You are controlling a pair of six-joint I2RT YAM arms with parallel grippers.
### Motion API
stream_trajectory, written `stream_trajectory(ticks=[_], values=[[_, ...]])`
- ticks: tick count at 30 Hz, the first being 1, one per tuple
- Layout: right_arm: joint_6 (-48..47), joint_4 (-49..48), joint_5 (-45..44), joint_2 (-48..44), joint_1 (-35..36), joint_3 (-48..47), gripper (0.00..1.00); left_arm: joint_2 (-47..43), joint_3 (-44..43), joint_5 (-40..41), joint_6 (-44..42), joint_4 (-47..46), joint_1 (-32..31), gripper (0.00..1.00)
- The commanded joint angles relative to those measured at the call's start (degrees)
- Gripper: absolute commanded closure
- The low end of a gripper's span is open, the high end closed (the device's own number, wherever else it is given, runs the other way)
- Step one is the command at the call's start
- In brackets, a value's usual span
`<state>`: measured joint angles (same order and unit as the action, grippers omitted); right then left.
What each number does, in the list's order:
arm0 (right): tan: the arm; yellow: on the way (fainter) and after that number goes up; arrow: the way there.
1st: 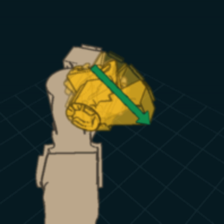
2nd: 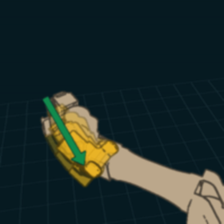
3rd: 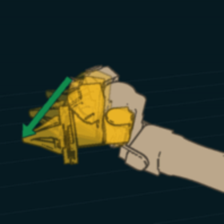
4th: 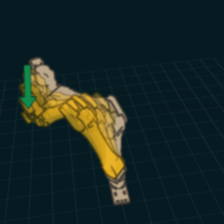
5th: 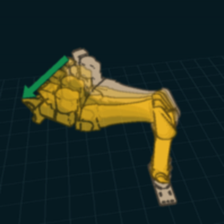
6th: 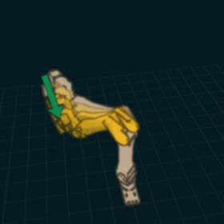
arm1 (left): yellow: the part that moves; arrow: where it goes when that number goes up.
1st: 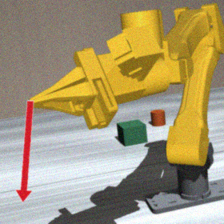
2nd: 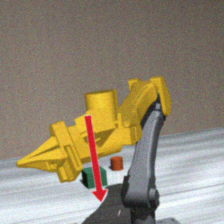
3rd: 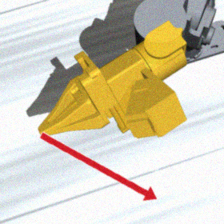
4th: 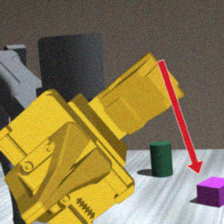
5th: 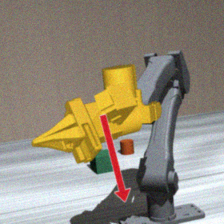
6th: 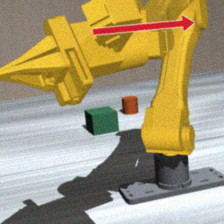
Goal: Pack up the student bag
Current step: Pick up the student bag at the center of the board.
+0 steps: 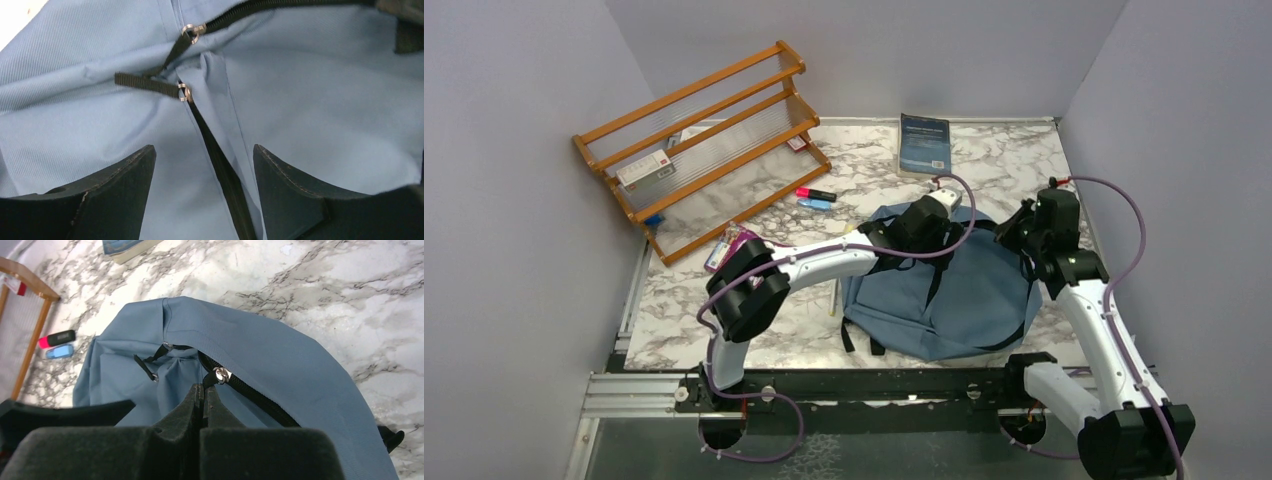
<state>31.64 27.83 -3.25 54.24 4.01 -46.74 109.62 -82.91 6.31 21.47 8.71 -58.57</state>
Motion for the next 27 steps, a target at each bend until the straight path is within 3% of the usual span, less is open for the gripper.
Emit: stream_trajectory(ticks=[1,6,11,20,27], values=[[1.83,1.93,4.53,-3.15,-0.19,0.42,0.99,2.92,-4.67,1.48,1.42,-0.66,-0.14,0.29],[2.2,2.59,5.56,-4.32,-0.23,0.59,0.99,5.24,-5.46,0.54,1.73,-0.54,-0.15,0.35],[2.46,3.4,5.15,-5.63,-0.22,0.32,0.99,6.79,-6.44,-0.35,1.25,0.02,-0.15,0.5],[2.63,9.45,-2.84,-7.53,-0.21,-2.66,0.99,7.07,-9.28,-2.52,-0.88,1.71,1.07,0.98],[1.76,13.14,-5.31,-9.37,-0.23,-5.86,0.99,3.09,-18.32,-4.85,-2.89,8.89,1.35,1.0]])
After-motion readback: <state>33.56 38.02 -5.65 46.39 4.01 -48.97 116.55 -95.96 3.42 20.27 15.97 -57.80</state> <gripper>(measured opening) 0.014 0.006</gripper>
